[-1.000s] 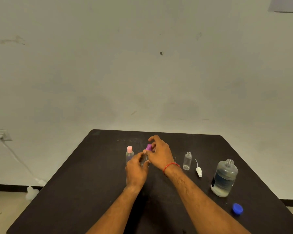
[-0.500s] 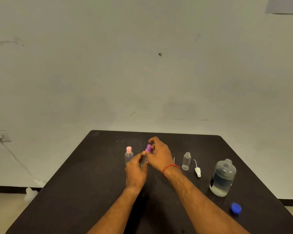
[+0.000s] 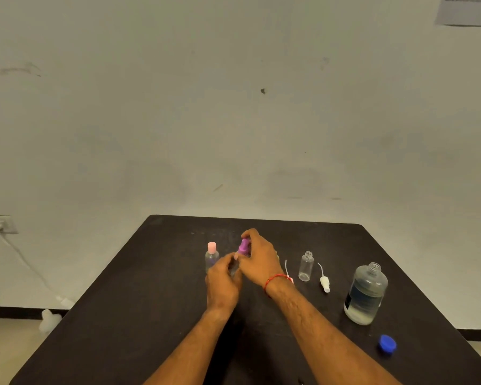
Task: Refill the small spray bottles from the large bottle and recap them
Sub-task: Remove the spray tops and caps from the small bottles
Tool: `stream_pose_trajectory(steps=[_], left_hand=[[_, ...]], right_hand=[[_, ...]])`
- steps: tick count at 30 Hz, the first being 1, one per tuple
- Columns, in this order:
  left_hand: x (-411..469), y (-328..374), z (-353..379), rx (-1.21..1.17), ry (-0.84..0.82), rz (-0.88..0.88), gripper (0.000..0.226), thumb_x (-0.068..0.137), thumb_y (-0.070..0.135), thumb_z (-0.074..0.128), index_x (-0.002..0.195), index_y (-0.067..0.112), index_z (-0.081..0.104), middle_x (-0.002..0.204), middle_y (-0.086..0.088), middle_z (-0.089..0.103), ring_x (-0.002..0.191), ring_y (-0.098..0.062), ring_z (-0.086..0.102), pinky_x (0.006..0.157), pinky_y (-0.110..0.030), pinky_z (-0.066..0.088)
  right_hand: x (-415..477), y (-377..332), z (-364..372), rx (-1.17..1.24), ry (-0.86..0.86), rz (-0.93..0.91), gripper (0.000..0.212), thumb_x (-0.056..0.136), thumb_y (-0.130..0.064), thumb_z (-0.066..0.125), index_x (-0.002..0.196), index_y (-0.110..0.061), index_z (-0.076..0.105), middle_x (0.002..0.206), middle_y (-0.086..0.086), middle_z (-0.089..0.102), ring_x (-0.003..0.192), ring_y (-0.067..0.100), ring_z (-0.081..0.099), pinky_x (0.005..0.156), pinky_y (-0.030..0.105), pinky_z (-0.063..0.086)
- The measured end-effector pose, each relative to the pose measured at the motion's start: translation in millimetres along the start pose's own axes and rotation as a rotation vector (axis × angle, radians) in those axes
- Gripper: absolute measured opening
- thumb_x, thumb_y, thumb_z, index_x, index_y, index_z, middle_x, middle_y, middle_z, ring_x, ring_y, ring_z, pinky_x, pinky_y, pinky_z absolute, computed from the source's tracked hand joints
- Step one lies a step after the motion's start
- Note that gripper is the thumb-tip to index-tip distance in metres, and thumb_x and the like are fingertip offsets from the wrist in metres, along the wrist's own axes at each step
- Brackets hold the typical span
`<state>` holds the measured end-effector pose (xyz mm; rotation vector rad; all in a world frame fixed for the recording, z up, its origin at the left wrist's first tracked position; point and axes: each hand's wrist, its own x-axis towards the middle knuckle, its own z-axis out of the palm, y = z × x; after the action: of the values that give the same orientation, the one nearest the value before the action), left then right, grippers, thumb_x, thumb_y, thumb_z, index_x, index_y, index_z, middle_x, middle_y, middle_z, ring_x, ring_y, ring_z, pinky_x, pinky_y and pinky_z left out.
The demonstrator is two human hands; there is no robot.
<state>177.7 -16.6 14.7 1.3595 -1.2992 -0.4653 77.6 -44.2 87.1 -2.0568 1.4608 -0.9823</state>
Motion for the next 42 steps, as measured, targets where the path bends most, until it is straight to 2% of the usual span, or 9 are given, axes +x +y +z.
stream_pose_trajectory(steps=[4, 10, 18, 23, 25, 28, 34, 39, 42], left_hand=[[1.6, 1.6, 0.4, 0.004, 0.000, -0.004, 0.016, 0.093, 0.014, 0.069, 0.102, 0.026, 0.072, 0.093, 0.011, 0.071, 0.091, -0.003, 0.067, 0.084, -0.021, 0.055], [1.4, -1.6, -0.7, 0.014, -0.008, -0.012, 0.019, 0.092, 0.015, 0.070, 0.097, 0.033, 0.069, 0.093, 0.011, 0.071, 0.092, -0.003, 0.068, 0.086, -0.024, 0.056], [-0.1, -3.8, -0.2, 0.011, -0.014, -0.006, 0.014, 0.094, 0.013, 0.067, 0.099, 0.025, 0.072, 0.096, 0.009, 0.071, 0.096, -0.006, 0.067, 0.091, -0.029, 0.057], [1.5, -1.5, -0.9, 0.049, -0.001, -0.026, 0.024, 0.090, 0.014, 0.073, 0.114, 0.019, 0.071, 0.105, 0.004, 0.072, 0.100, -0.009, 0.068, 0.095, -0.033, 0.057], [1.4, -0.8, -1.6, 0.064, -0.004, -0.033, 0.028, 0.089, 0.014, 0.074, 0.117, 0.018, 0.071, 0.107, 0.003, 0.073, 0.102, -0.010, 0.068, 0.096, -0.034, 0.057], [0.8, -0.6, -1.9, 0.077, -0.010, -0.036, 0.028, 0.090, 0.015, 0.073, 0.117, 0.022, 0.070, 0.109, 0.005, 0.072, 0.104, -0.010, 0.067, 0.098, -0.035, 0.056], [-1.7, 1.4, -2.2, 0.027, -0.007, -0.038, 0.020, 0.092, 0.015, 0.071, 0.108, 0.027, 0.071, 0.102, 0.010, 0.071, 0.099, -0.005, 0.067, 0.094, -0.030, 0.057], [-0.5, 2.4, -2.0, 0.059, -0.001, -0.036, 0.023, 0.092, 0.014, 0.071, 0.114, 0.019, 0.071, 0.107, 0.004, 0.072, 0.102, -0.011, 0.067, 0.097, -0.034, 0.056], [1.9, 1.4, -1.6, 0.101, -0.003, -0.039, 0.031, 0.090, 0.013, 0.074, 0.121, 0.018, 0.069, 0.111, 0.003, 0.072, 0.105, -0.011, 0.067, 0.099, -0.033, 0.055]], right_hand=[[1.7, 1.3, 1.7, -0.018, 0.041, 0.043, 0.030, 0.082, -0.029, 0.073, 0.101, -0.025, 0.050, 0.096, -0.005, 0.062, 0.084, 0.012, 0.061, 0.073, 0.023, 0.053], [0.2, 1.2, 1.0, 0.008, 0.026, 0.011, 0.024, 0.083, -0.012, 0.069, 0.095, -0.025, 0.053, 0.092, -0.006, 0.062, 0.082, 0.010, 0.060, 0.063, 0.013, 0.042], [0.4, 1.2, 1.6, 0.017, -0.004, 0.011, 0.034, 0.081, -0.017, 0.072, 0.109, -0.025, 0.055, 0.104, -0.005, 0.060, 0.093, 0.011, 0.059, 0.077, 0.021, 0.051], [-0.3, -2.3, -1.1, -0.003, 0.045, 0.083, 0.019, 0.085, -0.037, 0.071, 0.090, -0.023, 0.058, 0.085, -0.010, 0.059, 0.076, 0.004, 0.055, 0.059, 0.012, 0.037], [-0.4, -2.6, -1.3, -0.007, 0.028, 0.081, 0.014, 0.088, -0.032, 0.069, 0.086, -0.022, 0.060, 0.081, -0.009, 0.059, 0.072, 0.005, 0.054, 0.058, 0.012, 0.036], [0.7, -2.7, -2.3, -0.026, -0.013, 0.057, 0.005, 0.088, -0.018, 0.066, 0.087, -0.020, 0.061, 0.090, -0.005, 0.060, 0.080, 0.009, 0.056, 0.061, 0.011, 0.038], [0.1, -4.0, -5.0, 0.001, -0.047, 0.008, 0.026, 0.083, -0.013, 0.069, 0.107, -0.021, 0.060, 0.103, -0.003, 0.060, 0.092, 0.012, 0.058, 0.076, 0.017, 0.045], [0.1, -5.4, -3.4, -0.021, 0.001, 0.063, 0.018, 0.084, -0.032, 0.072, 0.092, -0.023, 0.058, 0.089, -0.007, 0.061, 0.078, 0.007, 0.057, 0.060, 0.013, 0.039], [1.6, -5.7, -4.1, -0.054, 0.009, 0.052, 0.011, 0.087, -0.029, 0.068, 0.087, -0.023, 0.059, 0.084, -0.007, 0.061, 0.074, 0.007, 0.055, 0.058, 0.012, 0.036]])
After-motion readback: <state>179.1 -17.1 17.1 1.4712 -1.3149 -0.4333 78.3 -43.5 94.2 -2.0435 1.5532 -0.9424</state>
